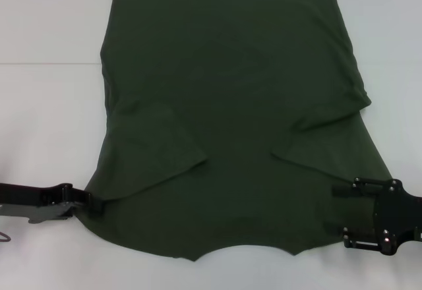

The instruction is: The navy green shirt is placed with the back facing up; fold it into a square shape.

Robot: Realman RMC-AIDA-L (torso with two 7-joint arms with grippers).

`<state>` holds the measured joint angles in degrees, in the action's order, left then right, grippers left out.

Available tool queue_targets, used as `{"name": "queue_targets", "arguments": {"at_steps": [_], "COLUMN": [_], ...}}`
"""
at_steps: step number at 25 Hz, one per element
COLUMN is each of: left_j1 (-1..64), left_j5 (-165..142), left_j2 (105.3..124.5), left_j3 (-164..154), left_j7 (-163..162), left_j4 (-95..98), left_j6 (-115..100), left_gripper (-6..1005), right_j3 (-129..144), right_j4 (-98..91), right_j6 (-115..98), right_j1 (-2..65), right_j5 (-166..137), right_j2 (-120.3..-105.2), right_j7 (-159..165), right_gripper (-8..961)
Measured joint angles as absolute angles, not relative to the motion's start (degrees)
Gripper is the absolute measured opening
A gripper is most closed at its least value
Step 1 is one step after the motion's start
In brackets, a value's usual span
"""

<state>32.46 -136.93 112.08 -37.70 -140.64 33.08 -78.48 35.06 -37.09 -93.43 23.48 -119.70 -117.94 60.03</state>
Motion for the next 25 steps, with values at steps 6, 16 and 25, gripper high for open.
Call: {"name": "queue_targets", "arguments": {"at_steps": [6,16,25], "left_j1": [32.53,32.62,32.55], "left_j5": [-136.94,-136.76,-136.41], "left_j2": [111.98,112.02,111.87], "left_j3": [-37.58,-37.61,-37.62], "left_j7": [-140.67,-140.28,-139.16], "left_j4": [33.13,33.14,33.14], "left_j6": [-78.23,-78.02,-77.9], "left_gripper": [238,60,58], "right_j3": [35.07,32.0,28.97], "right_j4": [-37.09,-37.08,-41.27], "right_j6": [-93.43,-93.71,-93.82], "right_j1": [23.46,23.7,26.16], "right_j5": [-119.71,-119.4,-119.36], "right_j2": [-117.94,-117.91,-110.98], "right_j7": [60.03,67.44,116.72], "right_gripper": [717,714,709]}}
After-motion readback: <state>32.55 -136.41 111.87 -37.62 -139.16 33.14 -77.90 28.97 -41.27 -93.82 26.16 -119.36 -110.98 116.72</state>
